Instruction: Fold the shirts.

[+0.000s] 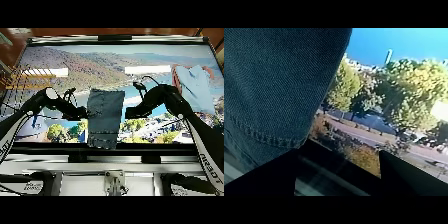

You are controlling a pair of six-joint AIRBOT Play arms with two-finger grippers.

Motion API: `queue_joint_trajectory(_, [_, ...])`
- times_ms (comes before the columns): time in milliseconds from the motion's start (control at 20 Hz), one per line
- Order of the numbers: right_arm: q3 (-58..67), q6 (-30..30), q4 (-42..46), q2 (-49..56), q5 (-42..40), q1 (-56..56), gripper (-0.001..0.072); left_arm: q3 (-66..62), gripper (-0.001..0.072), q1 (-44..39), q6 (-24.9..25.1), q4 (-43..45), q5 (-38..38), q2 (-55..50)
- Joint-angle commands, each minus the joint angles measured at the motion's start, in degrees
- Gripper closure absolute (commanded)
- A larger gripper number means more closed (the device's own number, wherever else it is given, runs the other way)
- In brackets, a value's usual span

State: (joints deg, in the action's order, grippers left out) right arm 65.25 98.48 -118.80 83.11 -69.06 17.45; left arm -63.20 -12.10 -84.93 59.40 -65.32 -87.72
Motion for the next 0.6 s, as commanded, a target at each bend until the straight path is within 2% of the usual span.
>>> queue_joint_trajectory(0, [-1.73,1.86,-6.86,2.36,-1.46,0.04,0.0082,0.33,0.0152,-1.66,4.61,-0.52,-0.46,0.00])
queue_joint_trajectory(150, [-5.81,-0.39,-8.61,2.38,1.42,0.04,0.0082,0.48,0.0153,-2.95,6.25,-0.81,2.56,-0.46])
queue_joint_trajectory(300, [-8.92,-0.35,-12.15,2.38,5.25,0.04,0.0082,0.46,0.0169,-2.93,11.04,-5.97,3.39,-1.75])
queue_joint_trajectory(400, [-8.94,-0.37,-13.75,2.38,8.74,0.04,0.0082,0.46,0.0172,-2.93,10.99,-6.78,3.34,-2.97])
queue_joint_trajectory(450, [-8.94,-0.37,-15.02,2.54,10.45,0.04,0.0082,0.46,0.0195,-2.93,10.99,-6.78,3.34,-3.45])
queue_joint_trajectory(550, [-8.94,-0.37,-18.32,3.52,13.27,0.04,0.0082,0.46,0.0321,-2.93,11.02,-6.78,3.63,-3.80])
